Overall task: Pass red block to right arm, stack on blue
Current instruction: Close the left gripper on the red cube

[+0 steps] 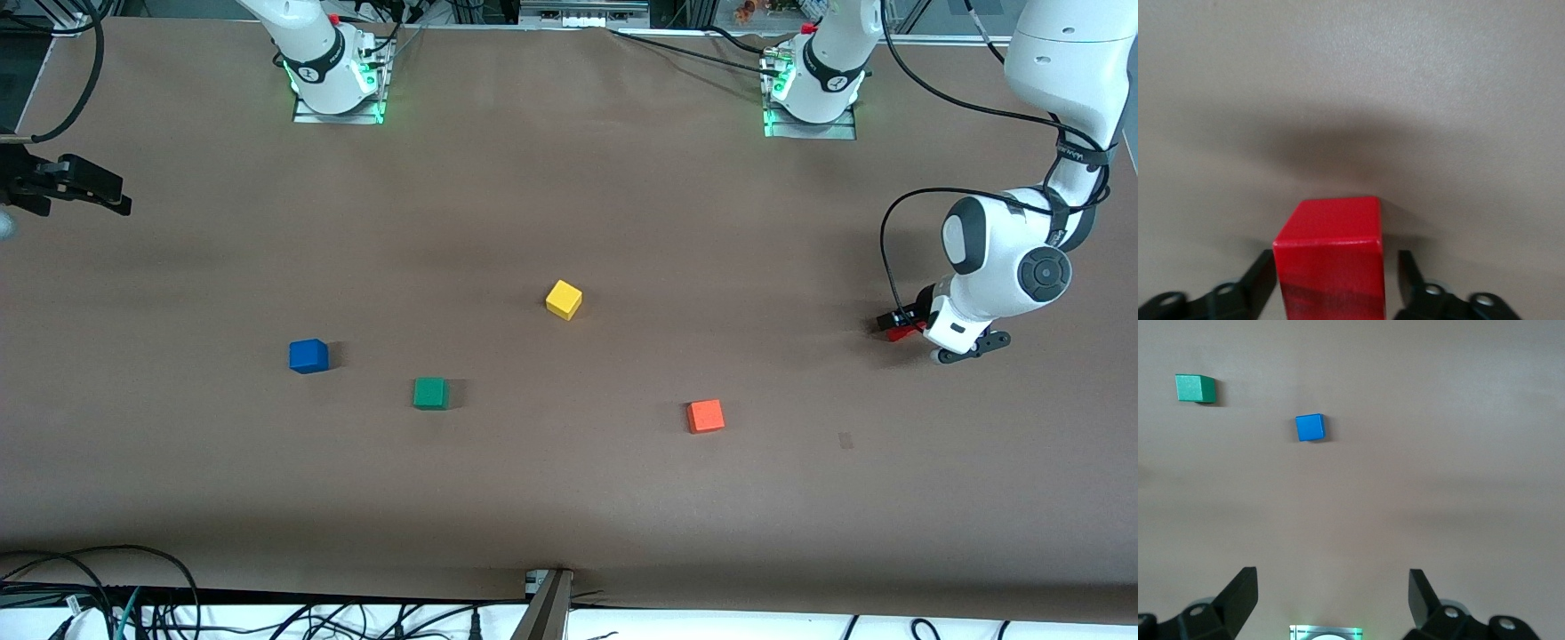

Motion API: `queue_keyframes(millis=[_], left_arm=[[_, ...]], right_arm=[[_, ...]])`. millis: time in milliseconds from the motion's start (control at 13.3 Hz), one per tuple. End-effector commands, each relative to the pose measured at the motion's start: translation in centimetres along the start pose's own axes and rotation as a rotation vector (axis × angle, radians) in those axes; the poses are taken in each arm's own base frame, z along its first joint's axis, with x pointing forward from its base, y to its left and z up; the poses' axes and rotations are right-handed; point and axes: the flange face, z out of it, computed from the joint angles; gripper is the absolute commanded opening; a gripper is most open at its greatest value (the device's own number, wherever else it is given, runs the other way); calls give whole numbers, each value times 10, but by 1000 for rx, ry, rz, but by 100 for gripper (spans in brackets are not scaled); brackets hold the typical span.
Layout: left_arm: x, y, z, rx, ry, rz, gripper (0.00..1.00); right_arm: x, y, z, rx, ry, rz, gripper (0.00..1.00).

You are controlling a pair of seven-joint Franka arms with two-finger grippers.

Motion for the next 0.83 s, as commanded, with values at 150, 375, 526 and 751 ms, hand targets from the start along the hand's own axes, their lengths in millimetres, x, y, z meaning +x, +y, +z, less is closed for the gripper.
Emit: queue_keyframes(millis=[150,375,526,751], left_arm=[[1,-1,-9,13,18,21,15],[12,3,-36,8,68,121,16],[24,6,-54,2,112,330,16],[42,20,-86,2,185,532,15]], right_arm=[[0,2,-3,14,7,-7,100],[-1,2,-3,14,6,-9,100],[0,2,-3,14,7,-12,100],[5,-6,3,13,-3,-18,100]])
